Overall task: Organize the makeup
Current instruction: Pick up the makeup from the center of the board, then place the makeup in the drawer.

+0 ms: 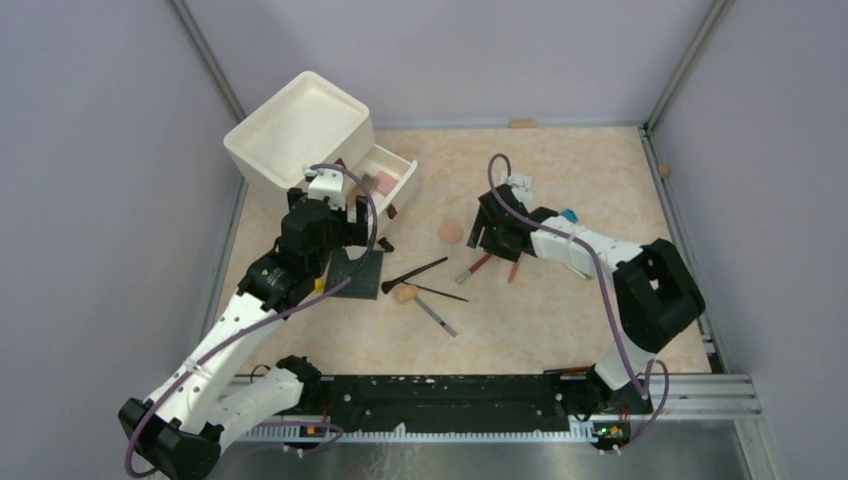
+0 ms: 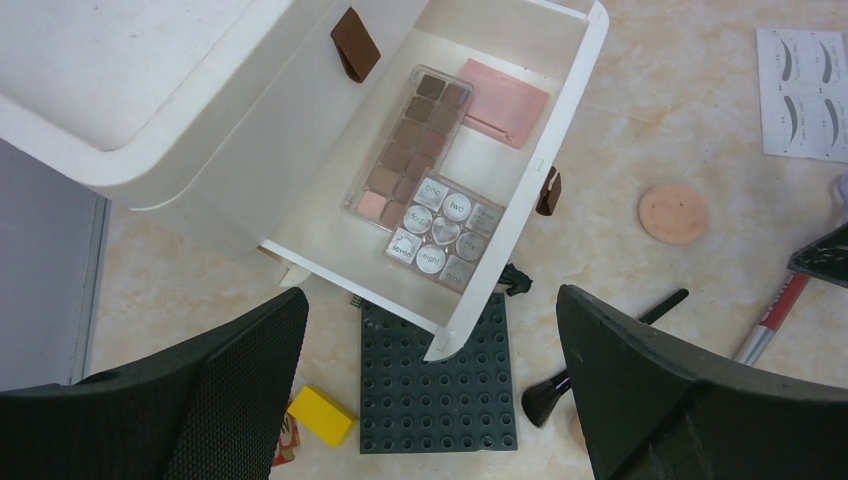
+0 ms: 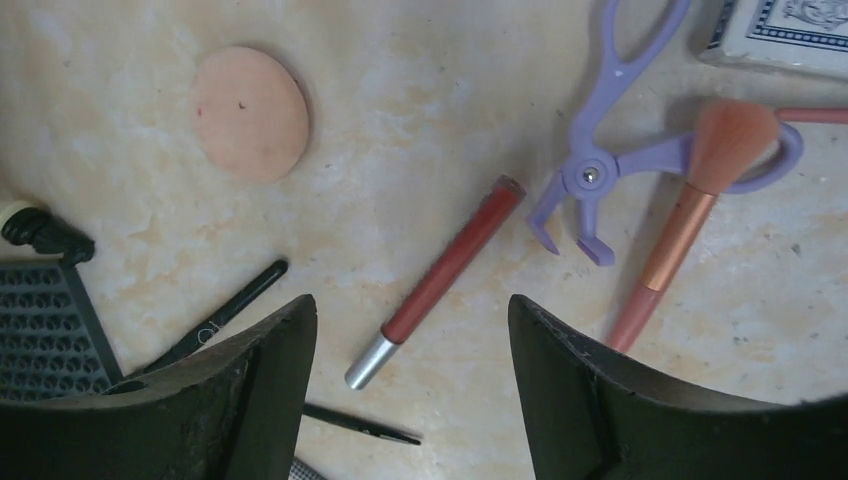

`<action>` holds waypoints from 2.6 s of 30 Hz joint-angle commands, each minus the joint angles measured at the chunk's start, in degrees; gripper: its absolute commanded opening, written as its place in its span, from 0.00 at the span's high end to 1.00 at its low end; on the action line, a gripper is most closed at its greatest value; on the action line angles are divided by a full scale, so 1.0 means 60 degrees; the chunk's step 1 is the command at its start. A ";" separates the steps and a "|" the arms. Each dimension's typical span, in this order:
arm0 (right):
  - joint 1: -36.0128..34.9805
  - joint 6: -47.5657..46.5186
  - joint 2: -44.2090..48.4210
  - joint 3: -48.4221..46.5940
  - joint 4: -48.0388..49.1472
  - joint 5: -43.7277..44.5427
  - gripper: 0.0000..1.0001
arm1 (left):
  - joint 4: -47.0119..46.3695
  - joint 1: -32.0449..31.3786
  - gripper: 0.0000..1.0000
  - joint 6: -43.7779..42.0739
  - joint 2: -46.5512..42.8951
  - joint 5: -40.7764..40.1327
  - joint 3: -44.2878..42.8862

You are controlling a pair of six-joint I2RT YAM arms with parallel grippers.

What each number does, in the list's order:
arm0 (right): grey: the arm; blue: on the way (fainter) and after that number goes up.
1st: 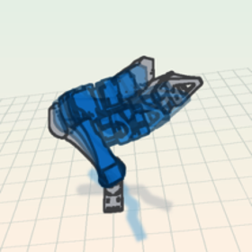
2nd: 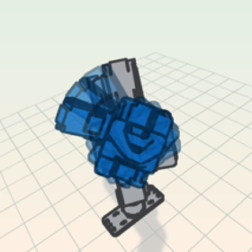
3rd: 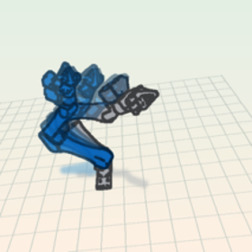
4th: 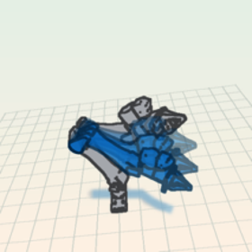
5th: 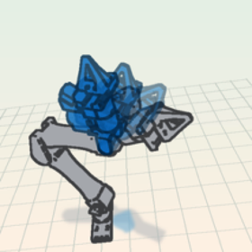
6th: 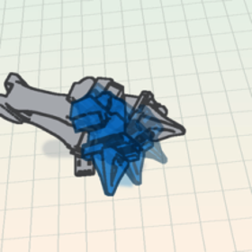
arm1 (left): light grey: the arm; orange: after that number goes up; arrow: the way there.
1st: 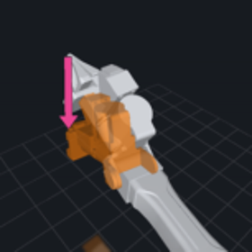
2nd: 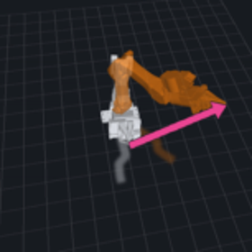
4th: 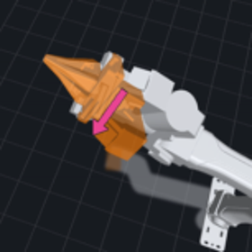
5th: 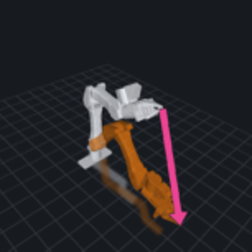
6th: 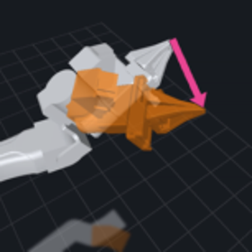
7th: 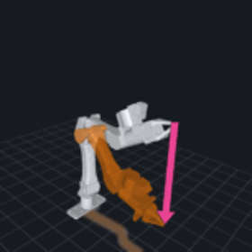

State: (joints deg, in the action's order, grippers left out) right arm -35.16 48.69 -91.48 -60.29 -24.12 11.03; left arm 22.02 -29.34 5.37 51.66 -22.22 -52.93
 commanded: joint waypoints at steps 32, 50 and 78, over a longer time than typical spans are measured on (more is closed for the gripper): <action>-0.1069 -0.1248 -0.1770 -0.4216 0.1226 -0.0495 1.00 | -0.0433 0.0260 0.01 0.0033 -0.0364 -0.0424 0.0049; -0.1774 0.2405 -0.5074 -0.8368 0.4373 -0.1765 0.97 | -0.0477 0.0697 0.01 0.0169 -0.0831 -0.0883 0.0146; -0.1309 -0.3289 -0.0459 -0.4939 0.2945 -0.0012 0.42 | -0.0491 0.0877 0.01 0.0197 -0.0812 -0.0522 0.0168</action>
State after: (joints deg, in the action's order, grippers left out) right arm -45.58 39.97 -103.39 -94.96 -2.42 6.09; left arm 21.43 -24.40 5.96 47.35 -26.37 -52.27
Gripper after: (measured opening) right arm 0.582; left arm 0.989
